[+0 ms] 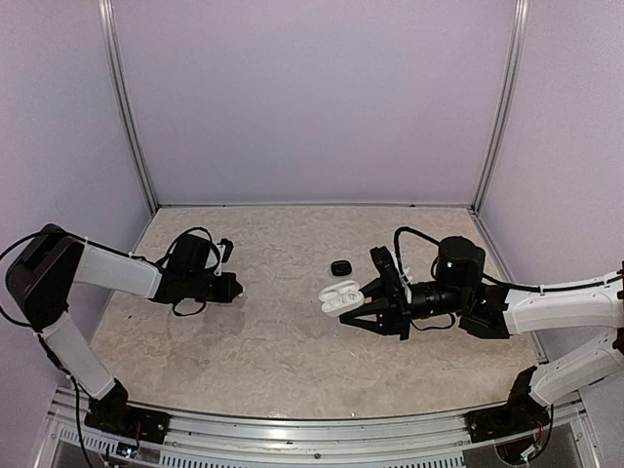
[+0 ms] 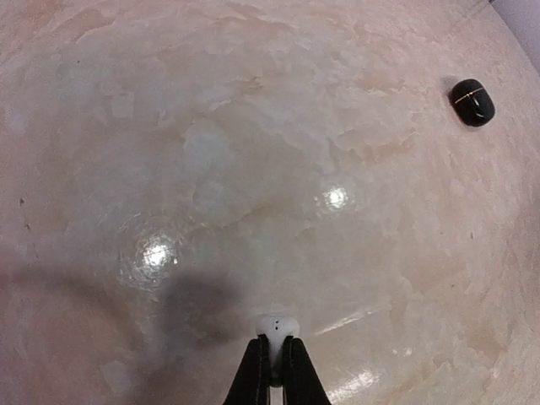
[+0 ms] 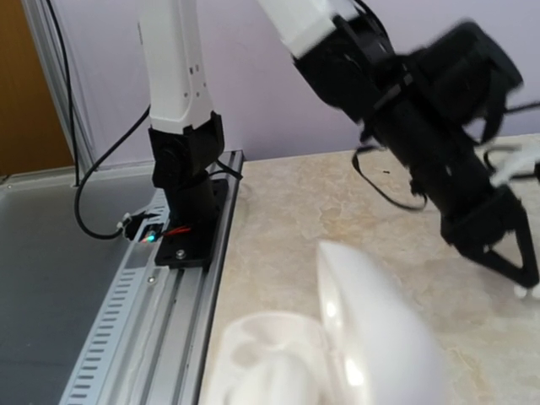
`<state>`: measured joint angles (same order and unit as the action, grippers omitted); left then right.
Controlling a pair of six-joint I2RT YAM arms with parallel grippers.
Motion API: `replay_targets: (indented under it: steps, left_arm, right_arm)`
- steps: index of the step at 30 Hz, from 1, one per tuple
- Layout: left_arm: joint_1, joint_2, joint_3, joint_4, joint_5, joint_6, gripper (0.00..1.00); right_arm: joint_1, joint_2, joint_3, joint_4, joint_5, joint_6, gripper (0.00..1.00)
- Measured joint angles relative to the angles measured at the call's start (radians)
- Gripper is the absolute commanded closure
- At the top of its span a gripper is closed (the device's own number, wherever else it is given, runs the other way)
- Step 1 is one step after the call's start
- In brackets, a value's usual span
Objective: Insert the wireless bluetooth earbuds into the charging case
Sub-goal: Pick up the left earbud from the center of the board, then insert the left earbud into the left side groove of the charging case.
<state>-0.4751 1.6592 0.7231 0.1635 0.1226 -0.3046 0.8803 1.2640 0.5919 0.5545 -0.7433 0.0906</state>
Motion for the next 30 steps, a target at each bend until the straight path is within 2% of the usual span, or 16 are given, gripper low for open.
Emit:
replay_targets:
  steps: [12,16,20,25,30]
  left_arm:
    - [-0.265,-0.487,0.029,-0.084,0.013,0.166,1.00]
    - [-0.391,-0.601,0.036,-0.112,0.033,0.245,1.00]
    - [-0.529,-0.642,0.080,-0.160,0.038,0.312,1.00]
    - [-0.673,-0.608,0.171,-0.206,0.023,0.381,1.00]
    - [-0.739,-0.525,0.234,-0.219,0.006,0.430,1.00]
  right_arm:
    - [0.000,-0.032,0.000,-0.017,-0.050,-0.050,1.00]
    - [0.000,-0.052,-0.004,-0.010,-0.066,-0.061,1.00]
    - [0.000,-0.056,-0.004,-0.011,-0.077,-0.080,1.00]
    - [0.007,-0.048,0.002,-0.025,-0.084,-0.101,1.00]
    - [0.016,-0.032,0.015,-0.035,-0.078,-0.105,1.00]
